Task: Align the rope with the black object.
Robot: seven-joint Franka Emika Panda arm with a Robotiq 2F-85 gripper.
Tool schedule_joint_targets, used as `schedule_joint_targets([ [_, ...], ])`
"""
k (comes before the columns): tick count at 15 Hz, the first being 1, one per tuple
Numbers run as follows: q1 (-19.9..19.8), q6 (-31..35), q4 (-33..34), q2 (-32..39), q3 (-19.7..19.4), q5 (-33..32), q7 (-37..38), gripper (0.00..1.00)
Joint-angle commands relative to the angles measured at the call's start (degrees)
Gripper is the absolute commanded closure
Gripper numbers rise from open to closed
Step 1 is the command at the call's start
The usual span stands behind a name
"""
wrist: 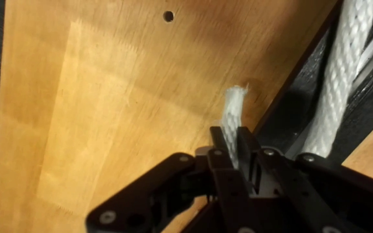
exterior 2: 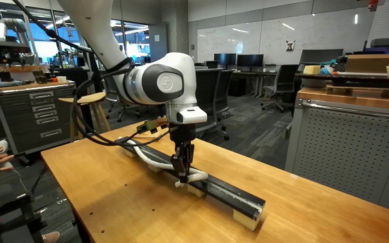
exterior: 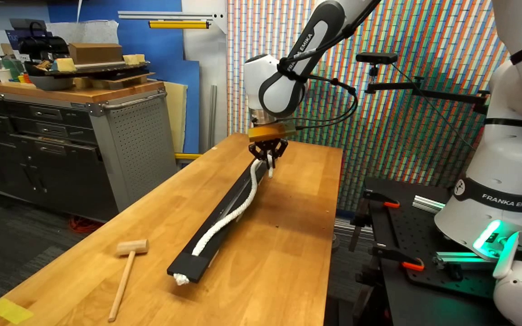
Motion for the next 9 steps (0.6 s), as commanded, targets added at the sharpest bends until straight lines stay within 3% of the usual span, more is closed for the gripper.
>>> schedule_joint_targets([
  [1,0.3,-0.1,1.2,0.2,-0.6,2.1,-3.0,0.50],
  [7,2.1,-0.8,-0.3,-2.5,0.0,1.7,-3.6,0.04],
  [9,3.5,-2.0,-0.5,-3.3,1.0,1.6,-4.4,0.00],
])
